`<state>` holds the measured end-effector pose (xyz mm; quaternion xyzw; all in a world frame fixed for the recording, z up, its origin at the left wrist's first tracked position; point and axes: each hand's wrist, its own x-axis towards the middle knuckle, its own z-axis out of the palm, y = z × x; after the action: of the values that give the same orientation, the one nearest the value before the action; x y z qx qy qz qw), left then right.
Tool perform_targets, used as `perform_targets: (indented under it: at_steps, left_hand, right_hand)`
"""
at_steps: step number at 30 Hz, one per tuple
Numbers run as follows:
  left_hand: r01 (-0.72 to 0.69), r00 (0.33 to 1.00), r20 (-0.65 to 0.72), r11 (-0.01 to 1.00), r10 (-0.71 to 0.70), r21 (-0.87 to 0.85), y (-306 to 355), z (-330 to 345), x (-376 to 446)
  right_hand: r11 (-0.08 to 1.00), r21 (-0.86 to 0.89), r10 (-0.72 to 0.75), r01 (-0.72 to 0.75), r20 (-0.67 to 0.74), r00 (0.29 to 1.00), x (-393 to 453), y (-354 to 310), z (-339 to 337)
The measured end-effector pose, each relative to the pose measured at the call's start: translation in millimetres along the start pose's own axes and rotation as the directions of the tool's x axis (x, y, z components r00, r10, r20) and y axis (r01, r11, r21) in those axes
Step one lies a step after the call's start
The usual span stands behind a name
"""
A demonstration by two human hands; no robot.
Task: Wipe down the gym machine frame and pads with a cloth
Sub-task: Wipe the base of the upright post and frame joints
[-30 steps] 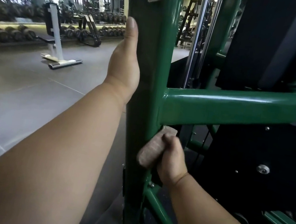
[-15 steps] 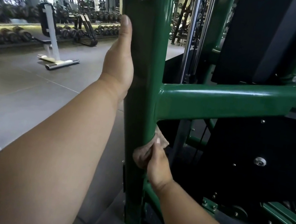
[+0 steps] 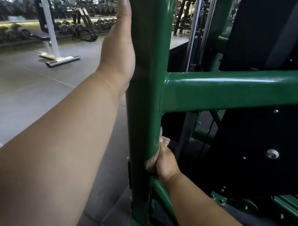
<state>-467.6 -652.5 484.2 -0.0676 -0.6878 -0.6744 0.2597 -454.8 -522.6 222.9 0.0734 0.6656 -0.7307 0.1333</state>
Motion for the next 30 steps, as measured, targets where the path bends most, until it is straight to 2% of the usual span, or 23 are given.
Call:
perform_targets:
  at_steps: [2, 8, 11, 15, 20, 23, 30]
  left_hand:
    - [-0.012, 1.0, -0.025, 1.0, 0.012, 0.016, -0.3, 3.5, -0.8]
    - [-0.035, 0.996, -0.077, 0.998, 0.039, 0.052, -3.3, 6.8, 0.1]
    - [-0.055, 0.992, -0.111, 0.995, 0.064, 0.089, -2.4, 8.9, 0.3]
    - [-0.06, 0.994, -0.093, 0.997, 0.065, 0.057, -0.7, 9.3, -1.6]
    - [-0.017, 0.992, -0.125, 0.999, 0.023, 0.044, -3.2, 9.6, -0.4]
    - [-0.04, 0.993, -0.112, 0.999, 0.044, 0.036, -1.2, 10.5, -2.9]
    - [-0.038, 0.99, -0.136, 0.996, 0.049, 0.078, 2.3, 12.0, -6.2]
  right_hand:
    - [0.999, 0.013, -0.039, 0.039, 0.024, 0.999, -2.1, -5.3, -1.4]
    - [0.975, 0.179, -0.12, 0.133, -0.08, 0.99, 10.6, -27.8, 16.1]
    - [0.977, 0.146, -0.134, 0.154, -0.136, 0.982, 0.8, -4.6, 17.1]
    - [0.988, 0.106, -0.096, 0.114, -0.165, 0.982, -20.1, 22.8, 16.7]
    - [0.944, 0.06, -0.311, 0.324, -0.168, 0.936, -26.7, -25.5, 19.8]
    - [0.929, 0.049, -0.355, 0.367, -0.158, 0.921, -16.0, -35.4, 19.6]
    - [0.993, -0.098, -0.072, 0.07, -0.02, 0.997, 0.0, 29.5, -7.2]
